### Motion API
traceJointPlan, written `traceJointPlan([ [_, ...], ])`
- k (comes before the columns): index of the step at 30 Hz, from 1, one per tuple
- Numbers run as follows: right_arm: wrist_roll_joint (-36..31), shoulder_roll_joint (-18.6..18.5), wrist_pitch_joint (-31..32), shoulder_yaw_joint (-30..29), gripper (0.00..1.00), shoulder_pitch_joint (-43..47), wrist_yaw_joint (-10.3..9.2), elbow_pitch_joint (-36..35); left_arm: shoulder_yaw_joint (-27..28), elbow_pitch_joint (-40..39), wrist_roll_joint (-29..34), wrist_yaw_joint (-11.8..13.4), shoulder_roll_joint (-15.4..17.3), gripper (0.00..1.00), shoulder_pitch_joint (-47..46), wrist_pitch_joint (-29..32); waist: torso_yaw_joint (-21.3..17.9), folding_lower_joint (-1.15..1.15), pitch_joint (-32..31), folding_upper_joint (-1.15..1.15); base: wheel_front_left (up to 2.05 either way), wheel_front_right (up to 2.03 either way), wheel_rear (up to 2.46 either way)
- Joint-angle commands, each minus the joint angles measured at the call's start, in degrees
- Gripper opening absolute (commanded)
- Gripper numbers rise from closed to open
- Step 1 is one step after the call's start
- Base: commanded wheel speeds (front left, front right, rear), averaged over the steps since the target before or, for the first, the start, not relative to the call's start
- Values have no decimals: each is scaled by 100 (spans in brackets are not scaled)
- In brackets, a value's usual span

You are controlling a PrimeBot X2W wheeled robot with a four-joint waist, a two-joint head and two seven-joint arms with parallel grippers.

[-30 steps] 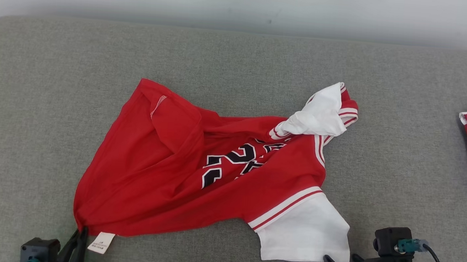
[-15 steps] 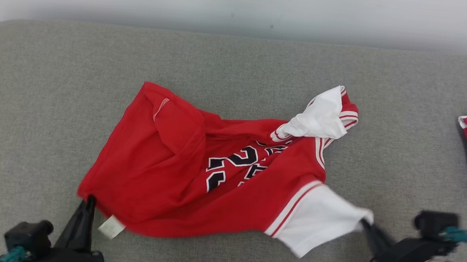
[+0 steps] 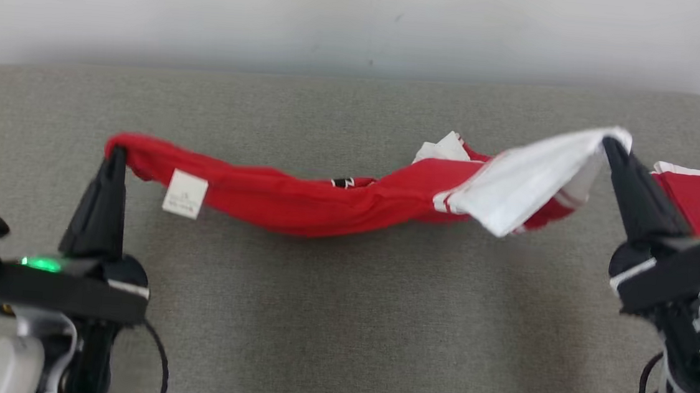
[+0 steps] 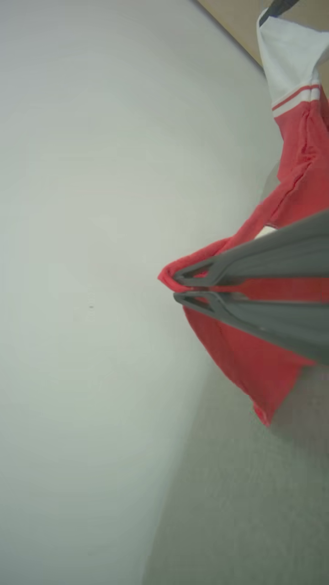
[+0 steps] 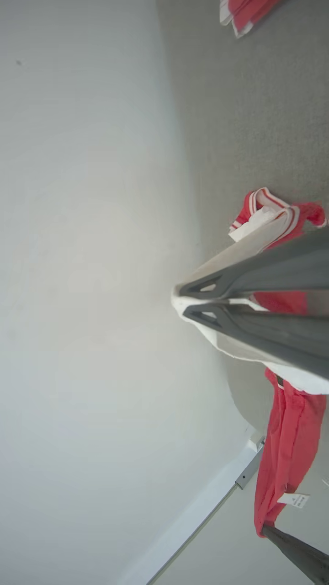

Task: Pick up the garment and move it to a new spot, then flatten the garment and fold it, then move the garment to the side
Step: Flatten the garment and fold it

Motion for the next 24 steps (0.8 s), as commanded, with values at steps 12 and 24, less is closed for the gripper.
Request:
traceJointPlan([
  [12,420,-194,209,43,0,-3000,-5,456,667,-824,-1794,667,169,0,-2579,1687,-746,0,1160,0,0,0,0],
  [24,-568,-489,-1681,359,0,-5571,-4,2820,786,735,-1334,1091,306,0,-5605,1369,-1071,0,2663,0,0,0,0],
])
